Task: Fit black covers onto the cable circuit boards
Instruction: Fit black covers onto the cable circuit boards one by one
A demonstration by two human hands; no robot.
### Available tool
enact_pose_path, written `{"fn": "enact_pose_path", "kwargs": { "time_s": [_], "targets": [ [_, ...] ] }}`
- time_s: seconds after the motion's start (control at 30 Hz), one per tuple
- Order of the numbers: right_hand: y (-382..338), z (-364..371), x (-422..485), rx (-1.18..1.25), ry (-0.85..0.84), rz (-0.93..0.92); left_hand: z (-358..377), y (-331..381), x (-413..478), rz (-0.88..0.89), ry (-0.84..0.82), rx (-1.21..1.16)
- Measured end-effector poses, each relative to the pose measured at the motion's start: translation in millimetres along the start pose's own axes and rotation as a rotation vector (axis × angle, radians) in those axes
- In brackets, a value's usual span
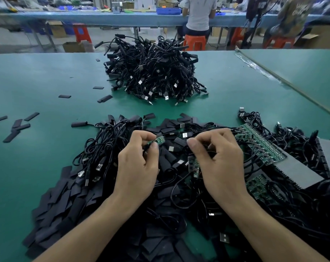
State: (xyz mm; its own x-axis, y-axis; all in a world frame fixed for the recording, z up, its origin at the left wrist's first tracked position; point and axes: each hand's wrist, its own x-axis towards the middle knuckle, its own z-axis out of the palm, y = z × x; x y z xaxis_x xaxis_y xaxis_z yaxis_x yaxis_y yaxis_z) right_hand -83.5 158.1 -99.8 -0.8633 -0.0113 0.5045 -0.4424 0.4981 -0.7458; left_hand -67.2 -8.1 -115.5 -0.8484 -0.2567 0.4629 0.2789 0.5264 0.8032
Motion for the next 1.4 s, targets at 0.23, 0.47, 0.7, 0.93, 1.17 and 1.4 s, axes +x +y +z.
{"fn": "enact_pose_path", "kwargs": {
  "time_s": [0.23,0.47,0.7,0.93,1.17,1.4],
  "targets": [
    [-6.3,2.5,-3.0,0.484,-0.150,0.117,0.1,3.7,-3.7,0.104,-0.126,-0.154],
    [-3.8,4.0,-3.2,0.474,-0.202,0.116,-2.4,2.8,-1.7,0.023,-0.202,-0.337],
    [-4.4,3.8,-4.1,0.390,-0.248,0.057,-3.0,1.0,1.4,-0.068,-0.188,-0.437],
    [0.4,3.3,-1.6,0.278,-0.157,0.042,-2.6,0.9,1.0,-0.104,-0.228,-0.405],
    [2.3,2.1,0.1,0.320,-0.131,0.126,-5.0,0.7,2.0,-0.144,-0.186,-0.459],
    [2.8,1.9,0.8,0.382,-0.152,0.166,-6.8,0.3,2.6,-0.148,-0.162,-0.448]
  ]
}}
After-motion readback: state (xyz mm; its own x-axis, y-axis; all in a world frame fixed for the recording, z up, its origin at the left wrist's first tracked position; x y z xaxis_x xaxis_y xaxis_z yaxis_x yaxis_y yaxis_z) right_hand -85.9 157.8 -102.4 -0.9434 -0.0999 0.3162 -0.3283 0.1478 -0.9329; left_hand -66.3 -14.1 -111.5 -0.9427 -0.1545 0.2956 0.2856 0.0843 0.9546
